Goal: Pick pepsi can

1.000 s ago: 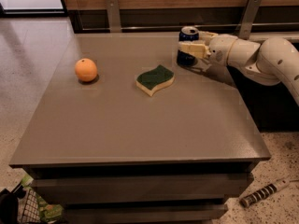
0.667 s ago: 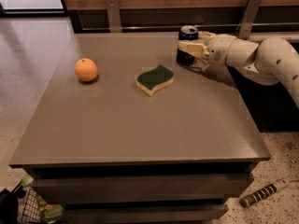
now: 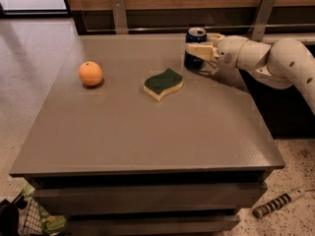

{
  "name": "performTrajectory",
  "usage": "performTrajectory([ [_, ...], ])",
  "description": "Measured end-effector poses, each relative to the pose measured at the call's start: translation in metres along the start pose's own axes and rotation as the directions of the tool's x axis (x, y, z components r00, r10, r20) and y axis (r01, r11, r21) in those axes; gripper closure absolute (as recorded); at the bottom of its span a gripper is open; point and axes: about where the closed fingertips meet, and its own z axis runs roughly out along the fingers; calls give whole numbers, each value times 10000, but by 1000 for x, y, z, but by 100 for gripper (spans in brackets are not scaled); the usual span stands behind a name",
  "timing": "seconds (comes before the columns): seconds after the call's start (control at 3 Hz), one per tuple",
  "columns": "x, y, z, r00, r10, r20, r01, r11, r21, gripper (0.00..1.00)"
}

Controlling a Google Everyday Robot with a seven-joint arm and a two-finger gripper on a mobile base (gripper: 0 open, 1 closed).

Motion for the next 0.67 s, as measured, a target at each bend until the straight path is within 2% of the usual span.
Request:
performTrajectory([
  [0.33,-9,2,-1,10000,-79,-53,79,10000,-7,100],
  [0.67,-44,3,-9,9983,-548,-199,551,9984,127,100],
])
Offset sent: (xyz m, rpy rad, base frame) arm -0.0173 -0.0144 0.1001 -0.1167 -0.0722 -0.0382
